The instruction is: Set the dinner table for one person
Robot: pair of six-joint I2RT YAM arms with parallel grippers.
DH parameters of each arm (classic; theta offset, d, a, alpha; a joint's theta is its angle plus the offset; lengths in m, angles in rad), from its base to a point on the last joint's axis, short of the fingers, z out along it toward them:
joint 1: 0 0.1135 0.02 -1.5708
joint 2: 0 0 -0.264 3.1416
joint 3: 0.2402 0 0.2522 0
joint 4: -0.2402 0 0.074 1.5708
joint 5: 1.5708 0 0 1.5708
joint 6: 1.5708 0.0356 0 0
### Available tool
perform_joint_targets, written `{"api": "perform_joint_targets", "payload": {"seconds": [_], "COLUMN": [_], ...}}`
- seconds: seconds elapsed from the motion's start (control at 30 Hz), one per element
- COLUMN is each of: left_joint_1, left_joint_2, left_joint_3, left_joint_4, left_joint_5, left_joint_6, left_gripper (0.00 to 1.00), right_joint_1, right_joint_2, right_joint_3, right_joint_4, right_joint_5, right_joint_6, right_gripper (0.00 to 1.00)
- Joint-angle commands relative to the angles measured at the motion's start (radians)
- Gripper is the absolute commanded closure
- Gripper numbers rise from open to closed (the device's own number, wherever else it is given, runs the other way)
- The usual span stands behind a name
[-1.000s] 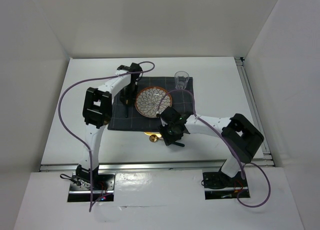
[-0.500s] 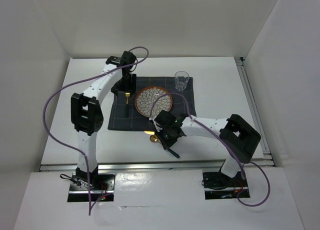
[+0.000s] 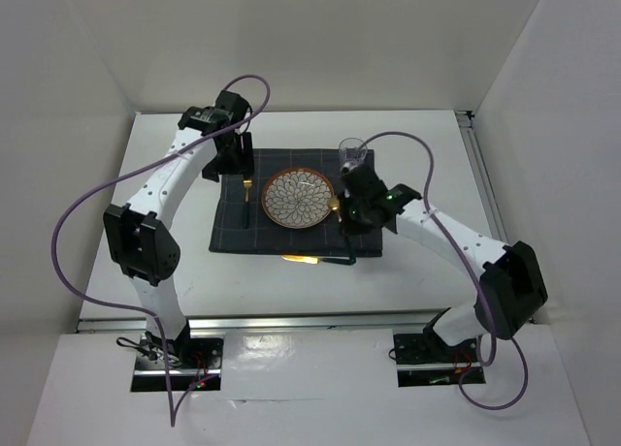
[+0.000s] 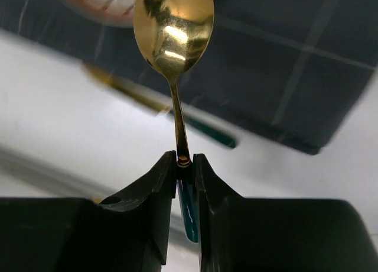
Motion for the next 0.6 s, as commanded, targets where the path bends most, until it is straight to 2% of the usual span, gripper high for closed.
{"api": "perform_joint_targets", "payload": {"seconds": [0.0, 0.07, 0.2, 0.33, 0.47, 0.5, 0.57], "left_joint_1": [0.001, 0.001, 0.001, 0.001, 0.001, 0.001, 0.001], "left_joint_2": [-0.081, -0.091, -0.101, -0.124, -0.124, -0.124, -0.124], "left_joint_3": [-0.037, -0.049, -0.058, -0.095, -0.095, -0.104, -0.104], "left_joint_4": [0.019, 0.029, 0.029, 0.029, 0.029, 0.029, 0.029], "left_joint_5": [-0.027, -0.027, -0.017, -0.017, -0.017, -0.017, -0.017], "left_joint_6": [-0.054, -0.067, -0.067, -0.067, -0.067, -0.067, -0.057], "left_gripper": [0.18, 0.18, 0.18, 0.18, 0.2, 0.2, 0.2], "right_joint_1": [-0.116, -0.187, -0.241, -0.25, -0.264, -0.273, -0.273], "right_joint_2": [0.031, 0.096, 0.262, 0.391, 0.482, 0.502, 0.517], "right_joint_3": [0.032, 0.044, 0.142, 0.263, 0.309, 0.309, 0.319], "right_joint_4": [0.073, 0.157, 0.201, 0.21, 0.21, 0.21, 0.21], "right_joint_5": [0.088, 0.064, 0.064, 0.076, 0.076, 0.076, 0.076], "right_joint_6": [0.199, 0.211, 0.179, 0.142, 0.154, 0.154, 0.154], "right_gripper": [0.99, 0.99, 0.99, 0.99, 0.99, 0.94, 0.72]}}
